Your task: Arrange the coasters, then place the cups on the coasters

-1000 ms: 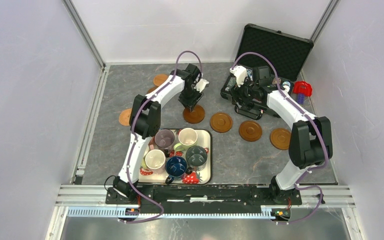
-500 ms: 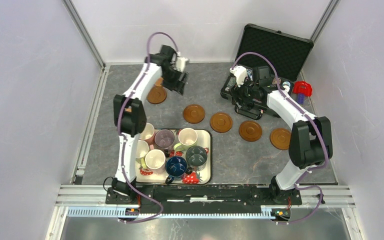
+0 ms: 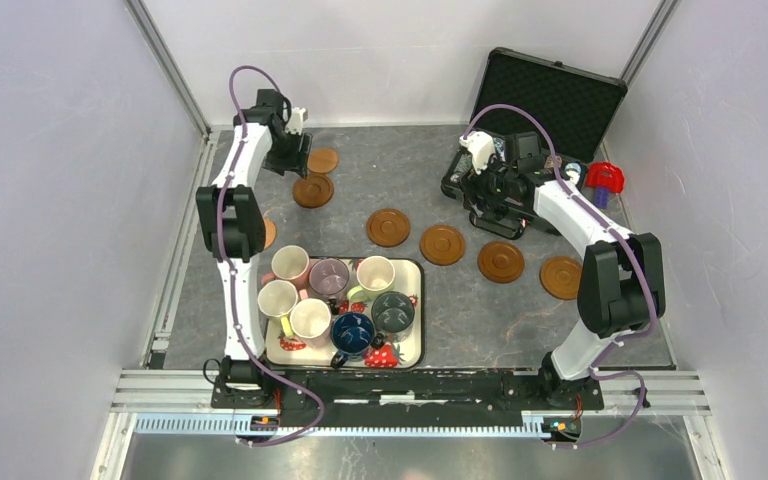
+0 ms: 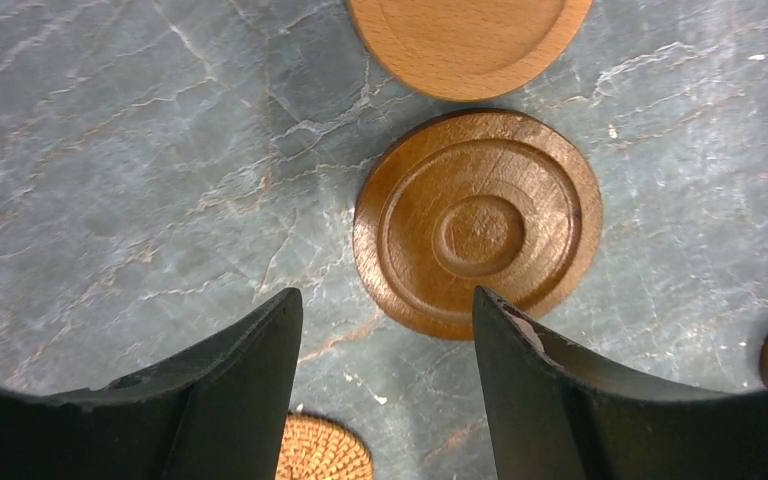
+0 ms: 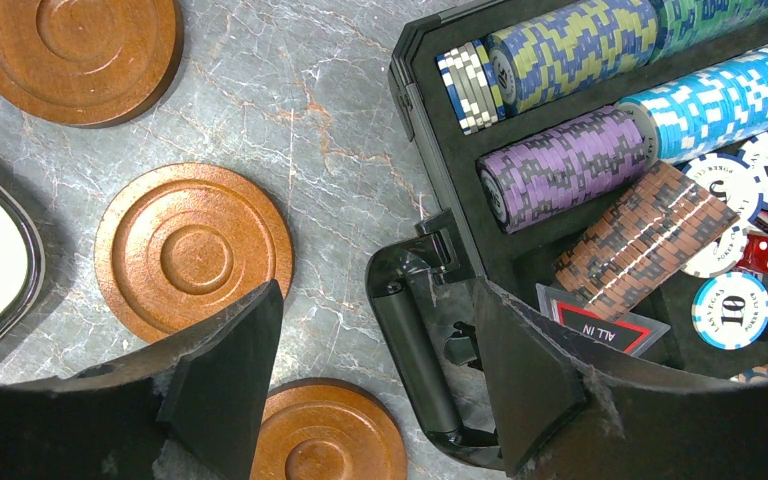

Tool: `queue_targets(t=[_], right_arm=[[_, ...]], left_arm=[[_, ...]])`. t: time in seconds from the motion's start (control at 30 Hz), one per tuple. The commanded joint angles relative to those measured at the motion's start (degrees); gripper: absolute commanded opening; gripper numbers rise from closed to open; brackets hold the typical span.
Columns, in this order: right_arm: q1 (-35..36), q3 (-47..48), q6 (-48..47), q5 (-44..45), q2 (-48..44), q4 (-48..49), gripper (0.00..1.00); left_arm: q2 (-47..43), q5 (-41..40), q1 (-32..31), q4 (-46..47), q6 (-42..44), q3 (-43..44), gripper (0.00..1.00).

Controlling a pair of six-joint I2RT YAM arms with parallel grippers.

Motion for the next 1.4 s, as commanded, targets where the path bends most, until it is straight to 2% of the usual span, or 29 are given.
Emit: queue_targets(t=[0.0, 0.13, 0.33, 0.7, 1.07, 1.37], right_arm=[[-0.14, 0.59, -0.24, -0.68, -1.62, 0.08, 0.76], [-0.18, 0.50, -0.15, -0.39, -1.41, 0.19, 0.77], [-0.13, 0.76, 0.07, -0.38, -0.83, 0.18, 0.77], [-0.11, 1.09, 0.46, -0.86, -0.33, 0.09, 0.77], [-0.07, 0.77, 0.29, -1.05, -0.65, 0.19, 0.77], [-0.13, -0.17, 0.38, -1.14, -1.47, 0.47, 0.77]], left_arm=[[2.86, -1.06, -0.17, 1.84, -1.61, 1.95, 0.70], [3.90, 2.19, -0.17, 2.21, -1.11, 1.95, 0.71], [5.80, 2.05, -0.35, 2.72, -0.16, 1.83, 0.69], [5.25, 0.51, -3.03, 3.58, 3.94, -3.36, 0.64], [-1.72, -0.30, -8.93, 4.77, 7.73, -14.92, 0.54], [-3.24, 0.74, -11.13, 4.91, 6.41, -18.73, 0.51]])
